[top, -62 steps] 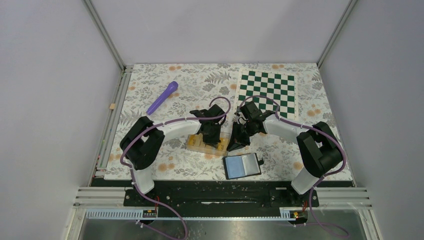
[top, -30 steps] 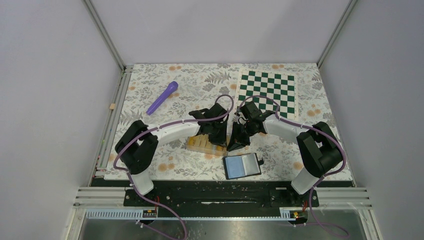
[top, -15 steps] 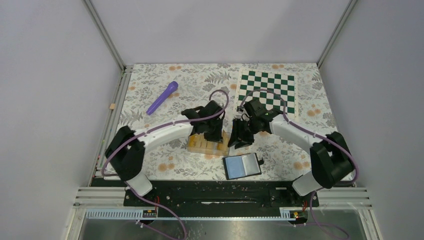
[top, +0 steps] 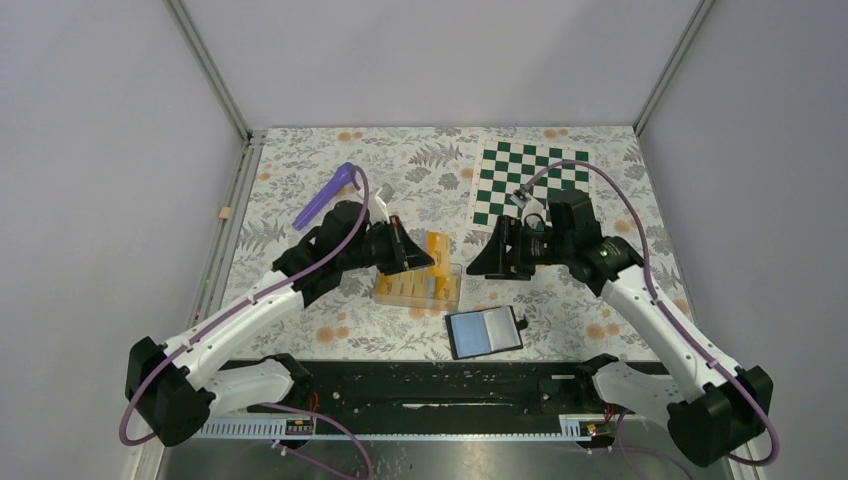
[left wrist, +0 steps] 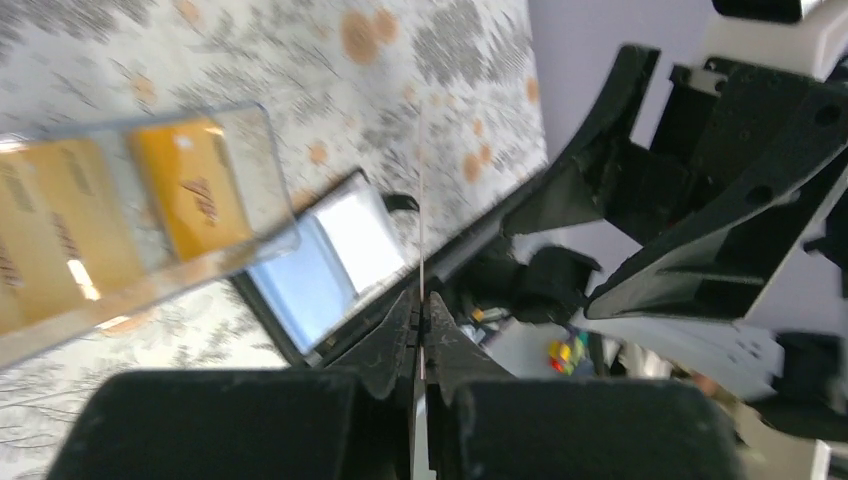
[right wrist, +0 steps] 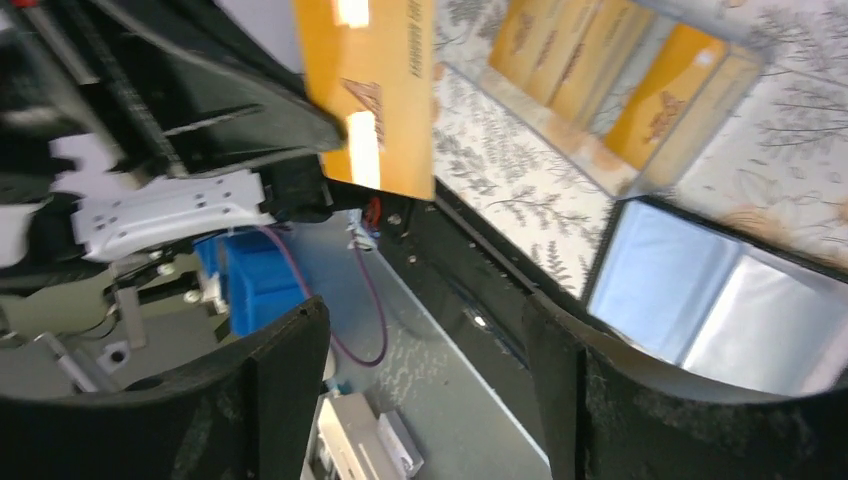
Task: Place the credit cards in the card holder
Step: Pick up the credit card from the storage box.
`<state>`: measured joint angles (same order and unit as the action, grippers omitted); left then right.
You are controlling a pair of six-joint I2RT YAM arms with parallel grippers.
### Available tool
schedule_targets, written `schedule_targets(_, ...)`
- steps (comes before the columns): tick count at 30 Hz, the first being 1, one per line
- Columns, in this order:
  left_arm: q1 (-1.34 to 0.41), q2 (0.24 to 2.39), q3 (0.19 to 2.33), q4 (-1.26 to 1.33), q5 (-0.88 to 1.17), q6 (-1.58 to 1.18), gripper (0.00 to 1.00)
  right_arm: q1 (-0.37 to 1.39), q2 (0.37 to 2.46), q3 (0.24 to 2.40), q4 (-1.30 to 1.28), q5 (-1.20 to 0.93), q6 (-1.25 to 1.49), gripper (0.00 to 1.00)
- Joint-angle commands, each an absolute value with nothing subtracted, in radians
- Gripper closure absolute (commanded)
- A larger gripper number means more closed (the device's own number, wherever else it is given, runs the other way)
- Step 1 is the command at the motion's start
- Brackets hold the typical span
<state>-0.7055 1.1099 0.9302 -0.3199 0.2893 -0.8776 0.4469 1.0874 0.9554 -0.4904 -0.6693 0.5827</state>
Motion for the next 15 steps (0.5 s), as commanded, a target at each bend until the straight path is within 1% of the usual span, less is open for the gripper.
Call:
schedule_targets(1,-0.698,1.055,0.835,-0.047,0.551,-1.005,1.00,0.421,1.026,0.874,-0.311,-0.905,0.686,0.24)
schedule_targets(6,-0.698,1.008,0.749,0.118,0.632,-1.089,1.00,0.420,1.025,0.794,-0.112,-1.003,0.822,0.29)
schedule_targets(9,-0.699,0.981,0.722,0.146,0.643,-1.118,1.00,0.420,1.027,0.753,0.019,-1.035,0.918,0.37)
schedule_targets(11,-0.699,0.963,0.702,0.163,0.639,-1.133,1.00,0.420,1.033,0.733,0.093,-1.058,0.970,0.39)
schedule_targets(12,-0.699,0.958,0.697,0.163,0.638,-1.135,1.00,0.420,1.033,0.722,0.136,-1.069,1.002,0.41)
schedule_targets(15,-0.699,0.956,0.680,0.175,0.642,-1.146,1.00,0.422,1.035,0.695,0.254,-1.086,1.085,0.43)
